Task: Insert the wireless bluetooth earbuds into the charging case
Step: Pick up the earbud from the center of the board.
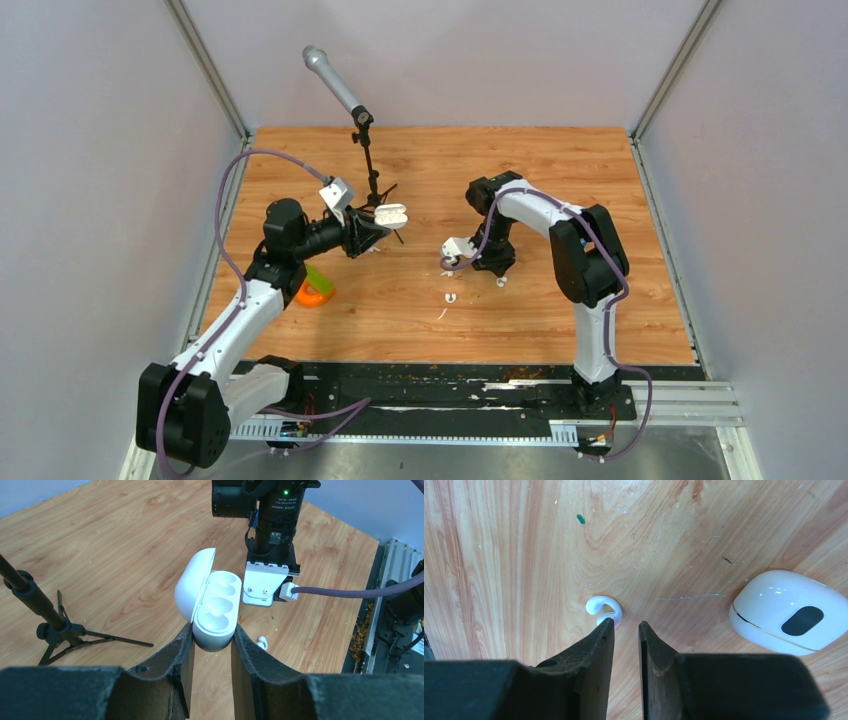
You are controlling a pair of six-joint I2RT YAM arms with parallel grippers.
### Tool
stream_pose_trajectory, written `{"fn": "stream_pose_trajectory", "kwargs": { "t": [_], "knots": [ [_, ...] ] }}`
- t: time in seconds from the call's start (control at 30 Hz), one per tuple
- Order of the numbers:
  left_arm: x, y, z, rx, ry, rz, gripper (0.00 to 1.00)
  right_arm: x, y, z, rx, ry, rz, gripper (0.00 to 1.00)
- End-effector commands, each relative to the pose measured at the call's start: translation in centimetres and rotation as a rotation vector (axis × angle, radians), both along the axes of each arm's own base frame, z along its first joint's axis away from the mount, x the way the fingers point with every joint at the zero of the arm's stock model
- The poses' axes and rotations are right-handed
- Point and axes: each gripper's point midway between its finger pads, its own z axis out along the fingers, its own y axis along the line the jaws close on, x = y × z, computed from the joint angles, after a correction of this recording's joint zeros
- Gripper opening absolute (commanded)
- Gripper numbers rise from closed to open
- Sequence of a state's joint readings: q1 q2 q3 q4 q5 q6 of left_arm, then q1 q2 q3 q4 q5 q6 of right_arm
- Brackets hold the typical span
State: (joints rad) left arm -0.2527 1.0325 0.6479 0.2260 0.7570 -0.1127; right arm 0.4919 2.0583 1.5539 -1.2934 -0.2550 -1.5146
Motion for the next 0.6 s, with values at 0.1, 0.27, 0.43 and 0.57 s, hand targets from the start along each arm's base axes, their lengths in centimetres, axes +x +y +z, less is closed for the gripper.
{"fn": "stream_pose_trajectory", "kwargs": {
  "t": [0.1,0.27,0.43,0.57],
  "knots": [
    [0.7,0.2,1.4,-0.004,-0.045,0.008,0.00,-0.5,-0.4,-0.3,-0.001,0.019,0.039,0.25],
    [0.8,0.3,1.1,0.002,-0.044,0.015,0.00,-1.0,-0.7,-0.3,-0.006,0.027,0.046,0.25],
    [0.9,0.3,1.0,0.002,-0.038,0.020,0.00,-1.5,-0.8,-0.3,-0.004,0.039,0.044,0.25],
    [0.9,0.3,0.9,0.001,-0.036,0.021,0.00,-1.7,-0.8,0.1,0.003,0.048,0.042,0.25]
  ]
}}
